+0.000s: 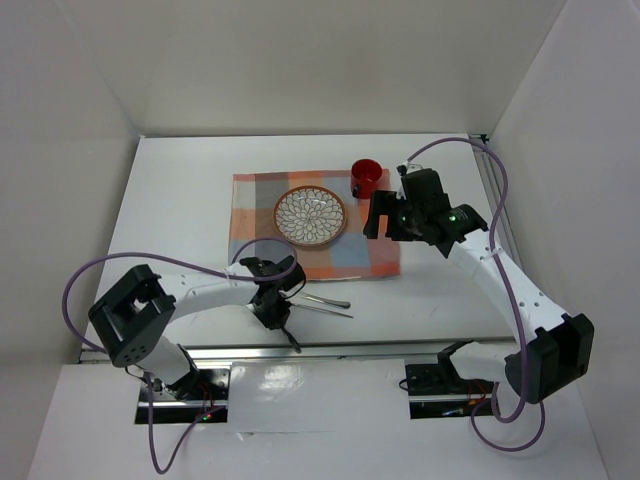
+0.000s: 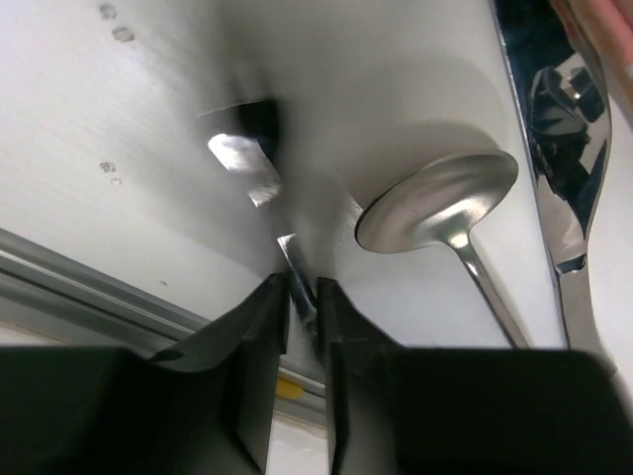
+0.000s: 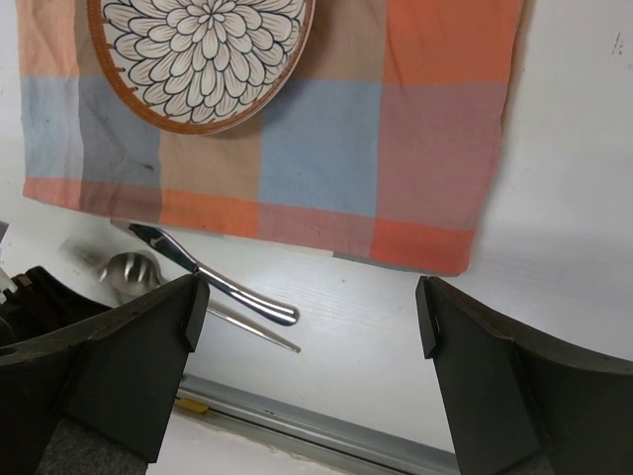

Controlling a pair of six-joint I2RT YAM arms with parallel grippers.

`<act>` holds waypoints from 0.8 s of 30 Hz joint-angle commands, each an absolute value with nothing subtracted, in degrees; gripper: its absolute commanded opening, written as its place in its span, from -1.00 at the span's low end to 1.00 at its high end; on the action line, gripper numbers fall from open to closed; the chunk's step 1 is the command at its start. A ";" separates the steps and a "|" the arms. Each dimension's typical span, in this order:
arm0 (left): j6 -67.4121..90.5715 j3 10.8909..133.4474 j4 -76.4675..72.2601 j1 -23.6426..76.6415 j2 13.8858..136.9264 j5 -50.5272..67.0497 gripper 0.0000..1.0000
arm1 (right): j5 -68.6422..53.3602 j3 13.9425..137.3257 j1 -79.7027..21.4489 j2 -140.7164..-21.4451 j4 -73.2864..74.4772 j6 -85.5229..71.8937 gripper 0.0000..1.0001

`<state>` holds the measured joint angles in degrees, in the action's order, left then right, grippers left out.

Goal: Set the dinner table for one person

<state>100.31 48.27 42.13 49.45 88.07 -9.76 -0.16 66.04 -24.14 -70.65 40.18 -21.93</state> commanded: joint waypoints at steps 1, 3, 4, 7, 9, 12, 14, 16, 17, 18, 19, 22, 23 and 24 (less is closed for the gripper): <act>101.78 47.56 42.36 49.22 88.25 -9.94 -0.51 | 0.79 65.92 -24.43 -68.99 41.13 -21.18 0.99; 101.78 47.55 44.72 49.22 87.29 -9.93 -0.70 | 1.32 65.92 -24.43 -68.99 41.13 -21.18 0.99; 101.78 47.55 45.61 49.22 85.80 -9.93 -0.86 | 1.32 66.44 -24.43 -68.99 41.13 -20.66 0.99; 103.00 47.02 50.69 49.22 82.80 -11.68 -1.00 | 1.32 66.45 -24.43 -69.52 41.13 -20.65 0.99; 103.54 47.54 53.08 49.22 78.43 -12.91 -1.00 | 1.84 66.45 -24.43 -70.05 40.61 -20.65 0.99; 103.01 49.91 59.92 51.15 73.84 -16.16 -1.00 | 1.85 66.45 -24.43 -70.05 40.08 -20.65 0.99; 97.68 52.45 63.78 50.63 71.02 -17.40 -1.00 | 2.37 65.92 -24.43 -70.57 40.08 -20.65 0.99; 92.41 55.70 66.61 49.40 71.54 -19.06 -1.00 | 2.90 65.92 -24.43 -70.58 39.46 -20.13 0.99; 89.15 59.99 67.49 48.44 72.33 -21.51 -1.00 | 2.90 65.92 -24.43 -70.58 39.46 -20.13 0.99; 83.55 62.55 68.63 46.51 73.47 -22.93 -1.00 | 2.90 65.92 -24.43 -71.10 39.46 -20.13 0.99; 80.45 65.28 70.03 45.71 74.78 -24.51 -1.00 | 2.90 65.92 -24.43 -71.10 39.46 -20.13 0.99; 63.59 75.21 66.98 42.20 80.67 -26.28 -1.00 | 0.63 65.40 -24.43 -70.58 39.46 -20.13 0.99; 59.37 77.15 63.41 41.23 82.25 -25.32 -1.00 | 0.01 65.39 -24.43 -70.05 38.94 -20.13 0.99; 56.63 80.82 62.41 40.18 85.83 -24.70 -1.00 | -0.52 64.09 -24.96 -69.53 38.41 -20.13 0.99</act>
<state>74.06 74.13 64.97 42.41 80.86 -22.20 1.02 65.80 -24.16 -70.89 39.97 -20.91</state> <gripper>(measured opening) 0.249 0.994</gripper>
